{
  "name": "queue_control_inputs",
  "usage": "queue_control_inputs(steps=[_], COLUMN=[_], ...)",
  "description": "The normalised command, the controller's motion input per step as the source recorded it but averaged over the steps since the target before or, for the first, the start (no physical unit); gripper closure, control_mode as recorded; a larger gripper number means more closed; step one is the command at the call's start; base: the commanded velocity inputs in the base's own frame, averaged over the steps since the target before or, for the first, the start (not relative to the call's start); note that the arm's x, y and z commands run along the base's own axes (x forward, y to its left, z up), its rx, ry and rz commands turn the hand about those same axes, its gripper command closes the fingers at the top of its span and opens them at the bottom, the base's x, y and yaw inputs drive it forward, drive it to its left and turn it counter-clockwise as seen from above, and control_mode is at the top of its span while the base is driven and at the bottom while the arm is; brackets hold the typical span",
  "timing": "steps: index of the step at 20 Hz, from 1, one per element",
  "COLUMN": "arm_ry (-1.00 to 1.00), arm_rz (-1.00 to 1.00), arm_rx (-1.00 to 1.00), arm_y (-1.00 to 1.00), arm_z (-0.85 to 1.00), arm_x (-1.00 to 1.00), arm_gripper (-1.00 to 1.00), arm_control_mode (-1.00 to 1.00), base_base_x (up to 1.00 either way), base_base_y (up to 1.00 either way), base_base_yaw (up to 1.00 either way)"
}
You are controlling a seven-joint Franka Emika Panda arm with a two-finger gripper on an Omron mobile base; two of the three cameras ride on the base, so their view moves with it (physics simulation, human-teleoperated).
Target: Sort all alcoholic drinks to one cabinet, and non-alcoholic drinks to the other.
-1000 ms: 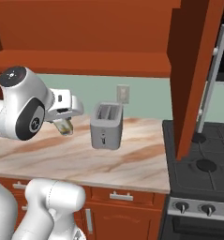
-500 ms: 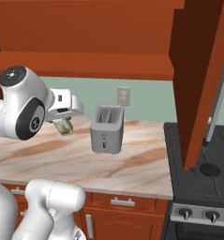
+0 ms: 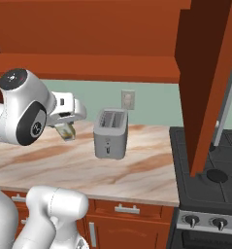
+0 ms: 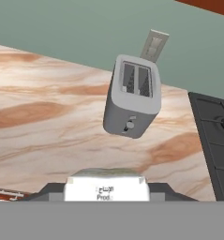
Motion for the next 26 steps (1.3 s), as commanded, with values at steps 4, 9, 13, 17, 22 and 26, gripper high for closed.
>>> queue_control_inputs(steps=[4,9,13,17,22,26], arm_ry=[0.00,0.00,0.00,-0.07,-0.11,-0.10], arm_rz=[0.00,0.00,0.00,0.00,0.00,0.00], arm_rx=[0.00,0.00,0.00,0.00,0.00,0.00], arm_y=[0.00,0.00,0.00,0.01,0.00,0.00], arm_z=[0.00,0.00,0.00,0.08,0.21,0.27], arm_x=[0.00,0.00,0.00,-0.14,-0.18,-0.15], arm_gripper=[1.00,1.00,1.00,1.00,1.00,1.00], arm_control_mode=[1.00,1.00,1.00,-1.00,-1.00,-1.00], base_base_x=[0.00,0.00,-0.08,-0.04,0.00,0.00], base_base_y=[0.10,0.01,0.00,0.00,0.00,0.00], base_base_yaw=[0.00,0.00,0.00,0.00,0.00,0.00])
